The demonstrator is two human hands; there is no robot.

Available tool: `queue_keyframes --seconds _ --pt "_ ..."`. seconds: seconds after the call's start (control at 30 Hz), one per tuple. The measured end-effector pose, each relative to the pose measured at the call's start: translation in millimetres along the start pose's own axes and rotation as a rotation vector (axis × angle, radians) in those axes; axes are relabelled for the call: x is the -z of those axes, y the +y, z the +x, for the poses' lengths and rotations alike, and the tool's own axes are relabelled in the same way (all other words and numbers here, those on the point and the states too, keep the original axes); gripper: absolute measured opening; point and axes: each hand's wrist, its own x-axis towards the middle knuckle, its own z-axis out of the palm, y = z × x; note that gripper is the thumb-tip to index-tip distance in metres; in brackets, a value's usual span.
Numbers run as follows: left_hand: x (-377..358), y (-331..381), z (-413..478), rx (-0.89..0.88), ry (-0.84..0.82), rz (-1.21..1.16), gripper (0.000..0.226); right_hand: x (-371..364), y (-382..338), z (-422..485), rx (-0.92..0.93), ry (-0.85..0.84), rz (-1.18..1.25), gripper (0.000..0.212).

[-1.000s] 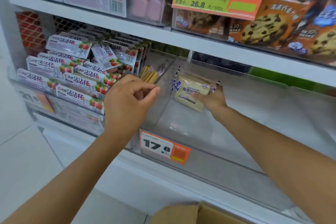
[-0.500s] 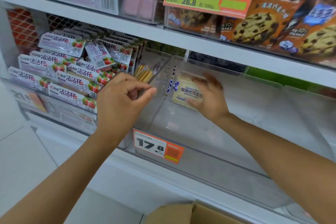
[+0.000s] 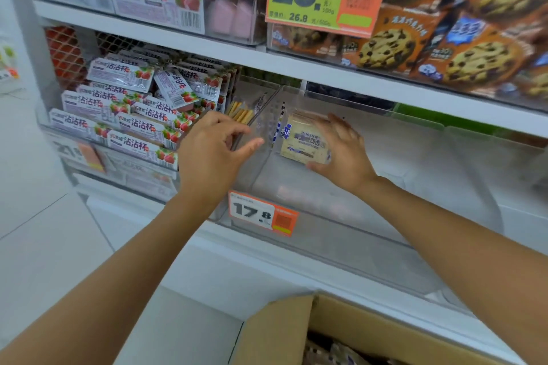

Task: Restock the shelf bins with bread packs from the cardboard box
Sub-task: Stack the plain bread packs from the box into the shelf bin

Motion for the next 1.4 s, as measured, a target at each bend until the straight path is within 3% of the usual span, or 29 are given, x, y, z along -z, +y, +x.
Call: queue_keyframes --seconds 0.1,0.23,0.33,0.43,0.57,0.73,0.9,1.07,1.13,1.2,1.33,1.4 --pt "12.1 22.0 -14.9 0.015 -0.051 0.017 0.029 25.9 -17.7 -41.3 -0.065 -0.091 0.164 0.062" --pt "17.5 67.3 -56.0 0.124 -0.317 -0.176 0.022 80.3 -35.4 -107.4 -0.126 0.043 0.148 0.019" --pt "18.2 101.7 -100.8 0.189 -0.481 -0.272 0.014 111.3 -42.8 -171.1 -0.143 0.103 0.098 0.009" --pt "15.4 127.1 -154.9 0.272 -0.629 -0.298 0.016 117.7 -37.3 -247.4 -0.208 0.031 0.157 0.008" --pt "8.6 137.5 -222.8 0.436 -0.835 -0.284 0.015 103.0 -14.1 -350.4 -0.494 -0.292 0.329 0.011" --pt "12.0 129.8 -260.5 0.561 -0.731 -0.287 0.013 63.3 -15.7 -409.4 -0.752 -0.465 0.626 0.019" --pt "23.3 112.9 -263.6 0.674 -0.710 -0.322 0.012 -4.2 -45.9 -368.6 -0.680 -0.465 0.624 0.054" --pt "31.4 101.0 -265.0 0.692 -0.789 -0.325 0.017 -33.5 -40.0 -341.5 -0.555 -0.785 0.321 0.095" --pt "31.9 102.3 -267.5 0.714 -0.816 -0.326 0.019 -28.2 -38.3 -341.5 -0.480 -0.828 0.257 0.087" --pt "29.2 105.6 -269.0 0.714 -0.823 -0.308 0.022 -16.0 -33.5 -344.9 -0.492 -0.844 0.386 0.082" --pt "24.7 120.5 -275.8 0.664 -0.809 -0.261 0.040 14.0 -10.1 -364.5 -0.638 -0.708 0.597 0.051" --pt "18.1 129.2 -281.4 0.704 -0.803 -0.250 0.064 27.9 4.8 -374.0 -0.785 -0.587 0.775 0.046"
